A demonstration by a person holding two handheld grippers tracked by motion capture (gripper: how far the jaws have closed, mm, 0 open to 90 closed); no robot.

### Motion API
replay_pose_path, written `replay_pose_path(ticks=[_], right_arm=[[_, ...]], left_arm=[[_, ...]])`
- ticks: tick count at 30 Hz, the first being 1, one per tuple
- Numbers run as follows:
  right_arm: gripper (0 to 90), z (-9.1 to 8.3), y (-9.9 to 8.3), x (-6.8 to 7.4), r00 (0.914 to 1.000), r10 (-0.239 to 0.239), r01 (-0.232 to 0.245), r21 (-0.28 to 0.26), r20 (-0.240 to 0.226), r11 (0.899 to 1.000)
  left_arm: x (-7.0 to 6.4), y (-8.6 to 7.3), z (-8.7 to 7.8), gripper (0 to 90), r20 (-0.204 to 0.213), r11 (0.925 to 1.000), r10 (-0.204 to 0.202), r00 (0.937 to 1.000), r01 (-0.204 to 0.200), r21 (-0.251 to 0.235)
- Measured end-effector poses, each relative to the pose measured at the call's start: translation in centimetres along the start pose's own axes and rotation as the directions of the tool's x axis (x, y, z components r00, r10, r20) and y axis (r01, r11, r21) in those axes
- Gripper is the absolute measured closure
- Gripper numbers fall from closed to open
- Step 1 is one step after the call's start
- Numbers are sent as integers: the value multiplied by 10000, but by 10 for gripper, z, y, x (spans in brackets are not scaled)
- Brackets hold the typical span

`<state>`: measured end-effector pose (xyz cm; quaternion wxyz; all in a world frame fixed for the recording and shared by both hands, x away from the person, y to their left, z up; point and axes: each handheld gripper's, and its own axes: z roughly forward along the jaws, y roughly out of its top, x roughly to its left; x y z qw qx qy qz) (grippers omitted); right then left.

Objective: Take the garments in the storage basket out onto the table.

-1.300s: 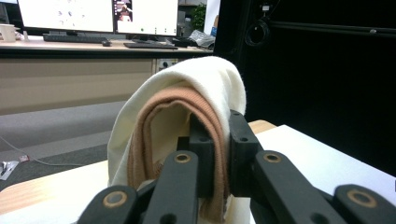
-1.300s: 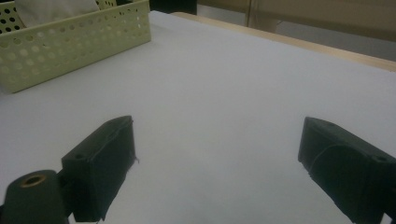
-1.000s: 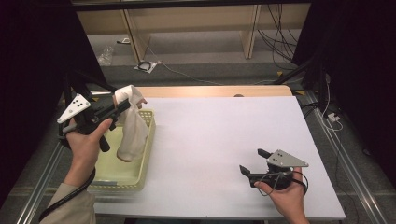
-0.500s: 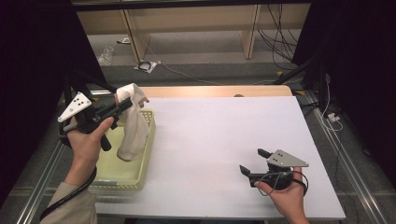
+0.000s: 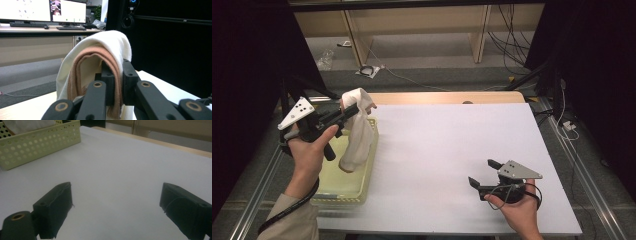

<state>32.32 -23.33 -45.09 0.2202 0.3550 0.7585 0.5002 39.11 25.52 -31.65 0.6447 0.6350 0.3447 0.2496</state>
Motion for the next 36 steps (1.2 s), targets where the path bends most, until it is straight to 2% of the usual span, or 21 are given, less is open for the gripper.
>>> replay_pose_path(ticks=[36], right_arm=[[119,0,0,0,10000,-16,16,18,5,10000]], left_arm=[[-27,8,22,826,784,9998,215,9967,-218,37]])
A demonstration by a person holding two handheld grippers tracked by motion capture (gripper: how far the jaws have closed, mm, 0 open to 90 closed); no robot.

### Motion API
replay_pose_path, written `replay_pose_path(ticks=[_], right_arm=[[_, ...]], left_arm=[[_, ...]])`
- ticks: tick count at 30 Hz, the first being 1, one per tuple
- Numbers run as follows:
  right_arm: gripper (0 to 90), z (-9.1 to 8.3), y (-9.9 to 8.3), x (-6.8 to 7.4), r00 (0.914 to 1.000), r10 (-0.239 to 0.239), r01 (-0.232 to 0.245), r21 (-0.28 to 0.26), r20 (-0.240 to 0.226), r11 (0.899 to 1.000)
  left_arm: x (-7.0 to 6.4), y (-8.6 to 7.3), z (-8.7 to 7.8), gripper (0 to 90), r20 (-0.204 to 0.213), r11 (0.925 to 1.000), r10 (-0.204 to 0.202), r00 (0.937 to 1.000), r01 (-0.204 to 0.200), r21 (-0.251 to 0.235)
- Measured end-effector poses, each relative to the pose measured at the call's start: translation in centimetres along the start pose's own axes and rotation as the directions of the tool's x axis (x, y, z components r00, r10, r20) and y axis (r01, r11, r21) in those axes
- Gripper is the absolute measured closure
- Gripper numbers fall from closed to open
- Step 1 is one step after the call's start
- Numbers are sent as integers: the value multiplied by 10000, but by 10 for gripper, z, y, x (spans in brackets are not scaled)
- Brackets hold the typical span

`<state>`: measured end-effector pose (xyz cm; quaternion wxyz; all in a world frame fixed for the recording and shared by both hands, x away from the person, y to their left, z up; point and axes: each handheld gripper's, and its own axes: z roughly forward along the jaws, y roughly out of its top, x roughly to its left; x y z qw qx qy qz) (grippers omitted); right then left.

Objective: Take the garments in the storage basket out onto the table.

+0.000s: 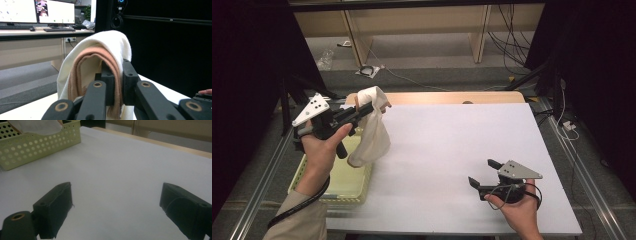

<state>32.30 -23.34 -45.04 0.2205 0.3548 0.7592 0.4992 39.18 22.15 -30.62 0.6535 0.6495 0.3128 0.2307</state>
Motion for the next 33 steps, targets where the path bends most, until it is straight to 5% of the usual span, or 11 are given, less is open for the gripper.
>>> replay_pose_path(ticks=[33], right_arm=[[120,1,0,0,10000,16,-16,-20,-23,10000]], left_arm=[[-13,0,15,826,426,9998,105,9990,-112,162]])
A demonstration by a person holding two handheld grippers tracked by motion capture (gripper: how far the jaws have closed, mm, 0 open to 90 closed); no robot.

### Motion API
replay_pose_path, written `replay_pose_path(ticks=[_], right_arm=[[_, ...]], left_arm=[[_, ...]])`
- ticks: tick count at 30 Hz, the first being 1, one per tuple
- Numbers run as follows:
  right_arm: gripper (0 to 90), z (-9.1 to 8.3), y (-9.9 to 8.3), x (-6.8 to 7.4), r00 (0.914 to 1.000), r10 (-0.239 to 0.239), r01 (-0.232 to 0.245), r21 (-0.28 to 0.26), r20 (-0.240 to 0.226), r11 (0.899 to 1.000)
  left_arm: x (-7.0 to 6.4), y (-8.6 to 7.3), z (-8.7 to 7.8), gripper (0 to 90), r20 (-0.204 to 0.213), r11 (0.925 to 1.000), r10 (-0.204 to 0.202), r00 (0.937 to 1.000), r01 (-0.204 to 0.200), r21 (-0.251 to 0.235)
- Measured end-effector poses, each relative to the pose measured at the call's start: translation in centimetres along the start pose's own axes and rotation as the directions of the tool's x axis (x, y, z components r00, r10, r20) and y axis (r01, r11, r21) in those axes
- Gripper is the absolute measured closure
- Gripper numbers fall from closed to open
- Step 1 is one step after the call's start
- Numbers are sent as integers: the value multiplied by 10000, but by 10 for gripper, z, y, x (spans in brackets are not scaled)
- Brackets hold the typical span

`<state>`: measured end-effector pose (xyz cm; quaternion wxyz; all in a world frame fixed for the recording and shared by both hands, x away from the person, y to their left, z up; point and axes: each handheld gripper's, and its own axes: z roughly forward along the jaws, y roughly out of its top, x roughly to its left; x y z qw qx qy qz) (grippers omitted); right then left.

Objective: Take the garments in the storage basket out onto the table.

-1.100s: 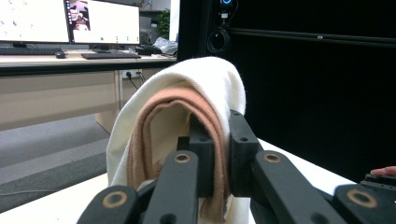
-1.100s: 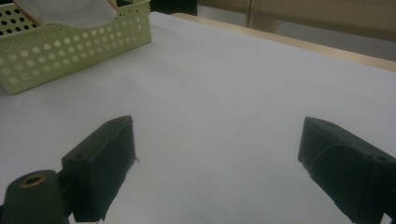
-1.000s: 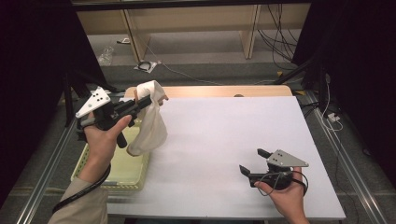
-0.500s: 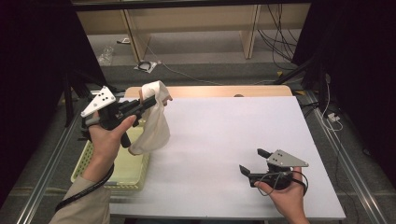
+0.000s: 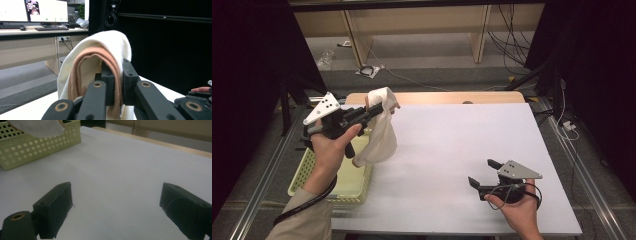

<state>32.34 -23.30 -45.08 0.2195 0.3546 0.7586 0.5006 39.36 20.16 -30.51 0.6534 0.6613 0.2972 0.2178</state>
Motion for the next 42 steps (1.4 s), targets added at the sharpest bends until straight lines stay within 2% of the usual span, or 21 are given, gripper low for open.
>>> replay_pose_path(ticks=[11,42], right_arm=[[120,0,0,0,10000,-11,11,-4,-5,10000],[120,-1,0,0,10000,-30,30,10,20,10000]], left_arm=[[-4,-1,5,826,175,10000,-87,9998,87,-13],[-16,-9,17,825,589,9993,4,9983,-25,370]])
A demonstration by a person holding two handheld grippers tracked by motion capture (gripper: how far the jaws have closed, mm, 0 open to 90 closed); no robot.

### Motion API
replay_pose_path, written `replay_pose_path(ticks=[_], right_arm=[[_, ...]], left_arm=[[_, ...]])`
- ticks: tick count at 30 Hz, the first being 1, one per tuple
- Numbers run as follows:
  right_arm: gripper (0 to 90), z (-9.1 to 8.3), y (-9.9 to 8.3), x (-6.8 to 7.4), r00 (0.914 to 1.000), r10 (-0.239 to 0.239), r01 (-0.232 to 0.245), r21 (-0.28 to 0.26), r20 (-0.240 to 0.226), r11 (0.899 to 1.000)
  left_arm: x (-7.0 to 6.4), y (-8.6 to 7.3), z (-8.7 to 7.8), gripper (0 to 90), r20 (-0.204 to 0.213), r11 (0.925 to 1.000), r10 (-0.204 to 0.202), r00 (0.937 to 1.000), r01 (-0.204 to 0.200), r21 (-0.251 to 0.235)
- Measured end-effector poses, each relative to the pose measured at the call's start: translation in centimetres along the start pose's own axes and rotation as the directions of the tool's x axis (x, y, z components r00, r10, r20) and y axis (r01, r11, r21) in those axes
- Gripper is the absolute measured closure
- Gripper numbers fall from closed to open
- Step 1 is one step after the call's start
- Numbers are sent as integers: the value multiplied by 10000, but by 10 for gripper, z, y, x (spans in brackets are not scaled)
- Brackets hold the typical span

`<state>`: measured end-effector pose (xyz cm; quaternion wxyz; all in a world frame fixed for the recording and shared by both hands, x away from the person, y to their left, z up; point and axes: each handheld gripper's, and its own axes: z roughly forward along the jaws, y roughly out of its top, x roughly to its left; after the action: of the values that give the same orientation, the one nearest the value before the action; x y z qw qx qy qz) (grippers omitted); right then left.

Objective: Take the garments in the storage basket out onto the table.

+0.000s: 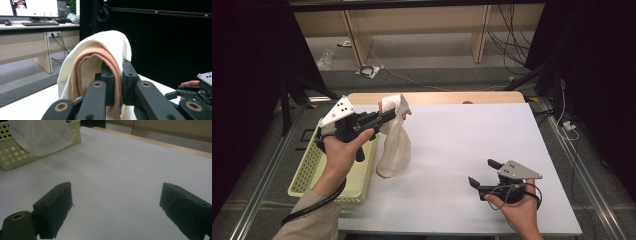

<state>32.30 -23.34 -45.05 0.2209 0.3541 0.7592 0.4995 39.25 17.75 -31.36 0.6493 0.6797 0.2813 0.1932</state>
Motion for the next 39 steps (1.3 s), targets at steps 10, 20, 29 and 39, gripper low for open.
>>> replay_pose_path(ticks=[10,20,29,39], right_arm=[[119,0,0,0,10000,7,-7,-26,-13,10000],[119,0,0,0,10000,-12,12,-22,-20,10000],[119,0,0,0,10000,-6,6,26,8,10000],[119,0,0,0,10000,-1,1,27,6,10000]], left_arm=[[-3,-2,4,825,118,10000,0,9999,-1,75],[-7,-5,9,825,242,9998,26,9997,-31,200],[-9,-8,12,825,311,9996,3,9995,-12,287],[-12,-12,17,825,374,9989,30,9993,-47,461]])
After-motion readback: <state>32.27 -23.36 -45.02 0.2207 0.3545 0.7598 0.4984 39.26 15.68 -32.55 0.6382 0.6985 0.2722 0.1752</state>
